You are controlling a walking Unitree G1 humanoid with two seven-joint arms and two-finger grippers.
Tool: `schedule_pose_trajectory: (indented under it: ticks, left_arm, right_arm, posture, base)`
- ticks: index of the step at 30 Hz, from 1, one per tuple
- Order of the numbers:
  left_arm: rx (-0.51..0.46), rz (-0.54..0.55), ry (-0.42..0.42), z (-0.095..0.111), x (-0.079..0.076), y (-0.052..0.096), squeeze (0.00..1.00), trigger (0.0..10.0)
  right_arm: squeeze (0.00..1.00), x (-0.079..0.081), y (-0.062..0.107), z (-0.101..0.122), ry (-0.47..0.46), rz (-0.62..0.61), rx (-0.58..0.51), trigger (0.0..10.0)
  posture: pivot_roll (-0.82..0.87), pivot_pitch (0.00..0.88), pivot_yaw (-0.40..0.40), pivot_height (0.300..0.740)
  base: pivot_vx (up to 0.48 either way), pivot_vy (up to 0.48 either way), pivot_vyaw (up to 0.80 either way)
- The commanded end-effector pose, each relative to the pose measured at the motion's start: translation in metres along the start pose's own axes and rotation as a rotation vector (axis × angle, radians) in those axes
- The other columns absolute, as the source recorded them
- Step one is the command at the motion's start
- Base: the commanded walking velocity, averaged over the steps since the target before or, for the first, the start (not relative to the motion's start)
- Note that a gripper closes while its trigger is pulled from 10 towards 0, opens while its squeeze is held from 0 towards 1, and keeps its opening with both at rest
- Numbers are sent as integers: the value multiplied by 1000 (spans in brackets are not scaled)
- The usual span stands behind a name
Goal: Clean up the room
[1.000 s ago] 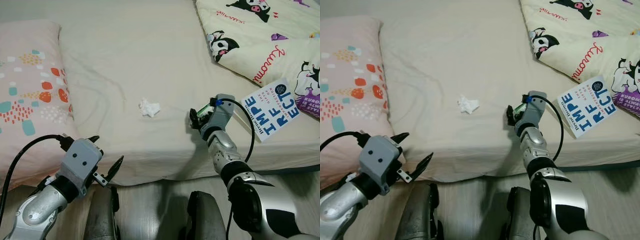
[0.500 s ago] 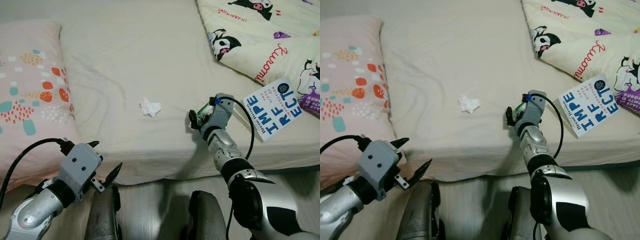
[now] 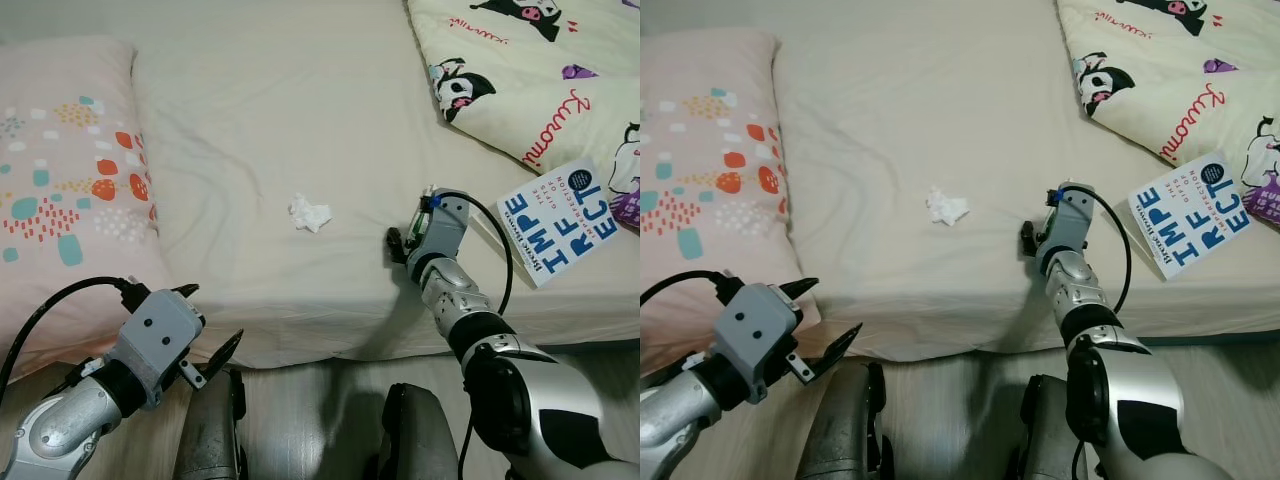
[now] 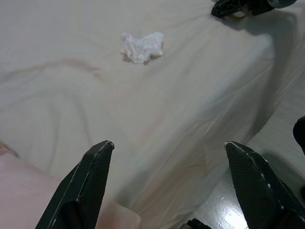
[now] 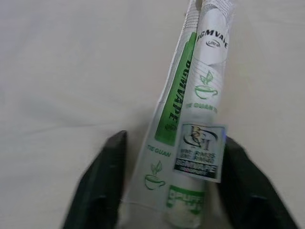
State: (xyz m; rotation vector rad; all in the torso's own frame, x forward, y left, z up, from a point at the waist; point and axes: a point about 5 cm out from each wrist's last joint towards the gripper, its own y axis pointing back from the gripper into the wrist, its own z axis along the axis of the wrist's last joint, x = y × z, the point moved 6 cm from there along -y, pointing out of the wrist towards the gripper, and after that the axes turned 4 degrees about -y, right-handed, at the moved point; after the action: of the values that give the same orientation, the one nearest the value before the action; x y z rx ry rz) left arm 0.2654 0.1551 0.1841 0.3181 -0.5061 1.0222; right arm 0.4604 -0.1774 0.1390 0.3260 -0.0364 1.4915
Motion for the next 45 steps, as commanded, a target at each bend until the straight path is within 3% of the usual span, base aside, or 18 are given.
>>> schedule_pose_trajectory:
  ticks: [1,10,17,21,22,28,29,30,31,32,34,37,38,40,45]
  left_arm:
    - [1,-16,5,-1,-5,2,0,10000]
    - [-18,-16,17,1,-8,-4,0,10000]
    - [-95,-22,145,3,-21,-28,0,10000]
    - [-152,-118,204,12,-41,-38,0,10000]
    - [-166,-136,222,14,-45,-41,0,10000]
    - [-177,-65,269,13,-42,-55,0,10000]
    - [-149,-25,291,7,-38,-60,0,10000]
    - [-149,-25,291,7,-38,-60,0,10000]
    - [-124,39,326,0,-31,-66,0,10000]
    - [-124,39,326,0,-31,-66,0,10000]
    - [-23,178,312,-23,-18,-77,0,10000]
    - [29,233,305,-34,-13,-81,0,10000]
    - [50,278,300,-39,-8,-85,0,10000]
    - [56,335,360,-42,-2,-92,0,10000]
    - [71,314,394,-45,-8,-102,0,10000]
  right_arm:
    - [0,-5,2,-15,-24,-14,43,0]
    - [0,-6,2,-13,-42,-15,30,0]
    - [0,-5,2,-9,-73,-16,-4,0]
    - [0,4,2,-3,-96,11,-42,0]
    - [0,10,2,0,-80,32,-58,0]
    - [0,33,5,7,-26,107,-139,0]
    - [0,40,9,10,-10,124,-184,3843]
    - [0,40,9,10,-10,124,-184,3843]
    - [0,49,15,10,-7,149,-226,10000]
    - [0,49,15,10,-7,149,-226,10000]
    - [0,60,38,9,51,182,-329,10000]
    - [0,59,50,4,79,174,-349,10000]
    - [0,56,62,-1,96,172,-371,10000]
    - [0,51,76,-19,138,182,-361,10000]
    - [0,44,80,-36,126,178,-314,10000]
  posture:
    - [373,341,-38,556]
    - [339,313,-51,556]
    - [166,207,-90,556]
    - [116,170,-100,556]
    - [80,127,-104,556]
    - [57,77,-99,556]
    - [33,48,-92,556]
    - [33,48,-92,556]
    - [17,39,-85,556]
    - [17,39,-85,556]
    - [12,19,-75,556]
    - [13,17,-73,556]
    - [12,11,-66,556]
    - [2,0,-46,566]
    - [2,0,-28,581]
  base:
    - [0,0,0]
    - [0,0,0]
    - [0,0,0]
    - [0,0,0]
    - [0,0,0]
    - [0,0,0]
    - [0,0,0]
    - [0,0,0]
    - [0,0,0]
    - [0,0,0]
    - [0,0,0]
    - [0,0,0]
    - [0,0,0]
    - [0,0,0]
    - [0,0,0]
